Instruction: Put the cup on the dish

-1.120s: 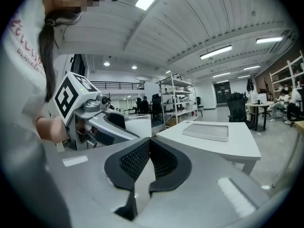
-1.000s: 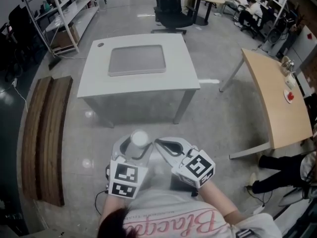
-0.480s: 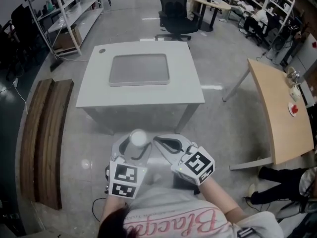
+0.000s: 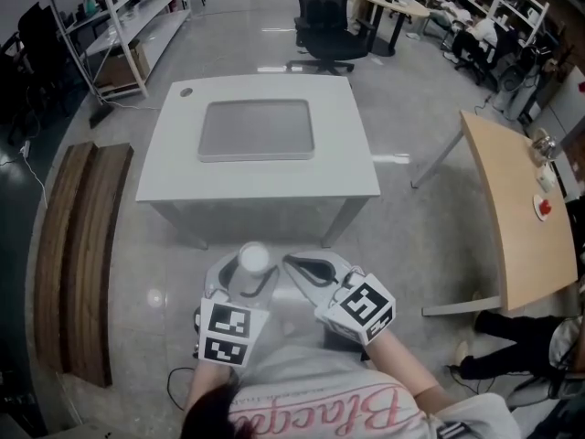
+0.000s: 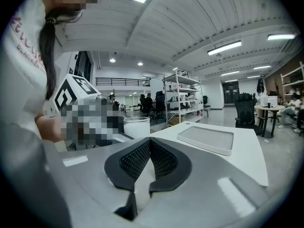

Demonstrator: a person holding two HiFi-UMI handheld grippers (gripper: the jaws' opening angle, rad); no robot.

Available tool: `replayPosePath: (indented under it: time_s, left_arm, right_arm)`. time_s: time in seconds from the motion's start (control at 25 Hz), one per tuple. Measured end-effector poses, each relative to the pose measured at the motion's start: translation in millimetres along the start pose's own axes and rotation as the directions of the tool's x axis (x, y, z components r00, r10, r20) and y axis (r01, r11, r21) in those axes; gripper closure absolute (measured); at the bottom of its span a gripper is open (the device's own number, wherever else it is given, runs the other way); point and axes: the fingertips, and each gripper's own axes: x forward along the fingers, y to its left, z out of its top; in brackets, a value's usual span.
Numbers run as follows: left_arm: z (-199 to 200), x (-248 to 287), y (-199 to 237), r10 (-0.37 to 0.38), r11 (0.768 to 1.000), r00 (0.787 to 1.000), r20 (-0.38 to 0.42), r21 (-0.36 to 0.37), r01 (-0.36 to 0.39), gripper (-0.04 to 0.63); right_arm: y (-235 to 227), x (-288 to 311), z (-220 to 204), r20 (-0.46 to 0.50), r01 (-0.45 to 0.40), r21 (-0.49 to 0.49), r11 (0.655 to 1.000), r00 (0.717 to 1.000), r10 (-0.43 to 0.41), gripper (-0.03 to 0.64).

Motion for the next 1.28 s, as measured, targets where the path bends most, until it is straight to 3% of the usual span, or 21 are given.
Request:
replayPosePath:
  time_s: [0.52,0.96,1.28]
  left_arm:
    - [17.1,49.1,20.2,-0.043,0.999,0.999,-0.007,0.023,0.043,0.337]
    - [64.0,106.9,68.5,-0.058,0.995,0.998,0.017,0.081,0.056,0.337]
    - [87.0,144.0,114.2,-0.058,0.993,0.998,0.021,0.104,0.056,0.337]
  right_arm:
    - [-43.0,22.7,3.2,0.010,0.026,0.046,0.999,1.000,-0.027,0.616]
    - [-117.7,62.3,34.1,0.024,0.113,0.063,0.992,0.993,-0.114,0.617]
    - [-157.0,103.5,52.6,0.018,0.117,0.066,0.991,0.993,-0.119,0.617]
